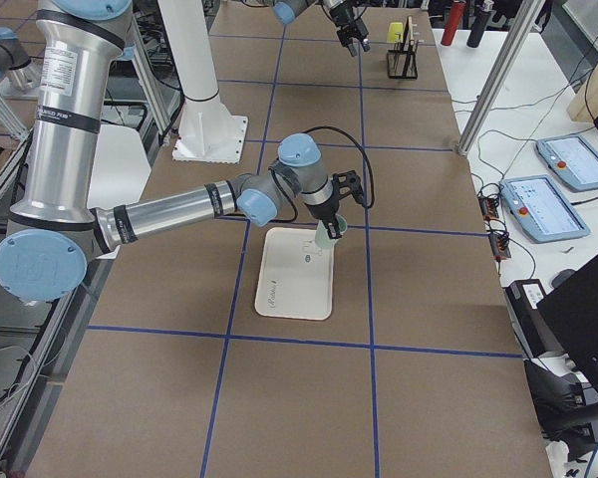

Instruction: Left arm grabs green cup and hands to right arm on tray

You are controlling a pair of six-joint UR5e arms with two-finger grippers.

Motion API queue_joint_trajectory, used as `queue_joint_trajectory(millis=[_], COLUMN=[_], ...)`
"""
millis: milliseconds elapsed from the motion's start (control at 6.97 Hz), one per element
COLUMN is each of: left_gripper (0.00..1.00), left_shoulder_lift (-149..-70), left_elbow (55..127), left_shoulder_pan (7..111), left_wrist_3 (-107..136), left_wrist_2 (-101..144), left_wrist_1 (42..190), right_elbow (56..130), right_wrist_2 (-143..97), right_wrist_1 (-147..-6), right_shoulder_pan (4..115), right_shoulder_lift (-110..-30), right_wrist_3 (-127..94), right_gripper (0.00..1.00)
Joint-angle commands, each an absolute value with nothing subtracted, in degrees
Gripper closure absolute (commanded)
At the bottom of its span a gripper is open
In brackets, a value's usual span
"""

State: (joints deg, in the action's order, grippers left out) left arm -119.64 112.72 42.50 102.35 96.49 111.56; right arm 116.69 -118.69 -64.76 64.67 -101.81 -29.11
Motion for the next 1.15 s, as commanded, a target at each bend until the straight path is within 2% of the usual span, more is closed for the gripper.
queue_joint_trajectory(millis=[0, 430, 717, 860, 1004], left_gripper=[0.00, 0.00, 0.01, 0.01, 0.01], left_shoulder_lift=[-119.36, -119.27, -118.31, -118.30, -118.21], left_elbow=[113.37, 113.29, 113.20, 113.20, 113.20], left_shoulder_pan=[43.24, 43.24, 43.33, 43.33, 43.33], left_wrist_3=[97.48, 97.47, 97.30, 97.21, 97.21], left_wrist_2=[96.59, 96.59, 96.50, 96.50, 96.50], left_wrist_1=[107.85, 107.84, 107.84, 107.84, 107.84], right_elbow=[117.94, 117.86, 116.46, 114.54, 107.21], right_wrist_2=[-118.57, -110.44, -102.35, -101.09, -101.07], right_wrist_1=[-62.88, -44.71, -41.75, -37.31, -27.43], right_shoulder_pan=[62.41, 55.94, 47.85, 46.94, 46.59], right_shoulder_lift=[-105.10, -113.44, -114.87, -116.35, -116.72], right_wrist_3=[-29.08, -36.26, -41.29, -41.40, -41.48], right_gripper=[1.00, 1.00, 1.00, 1.00, 1.00])
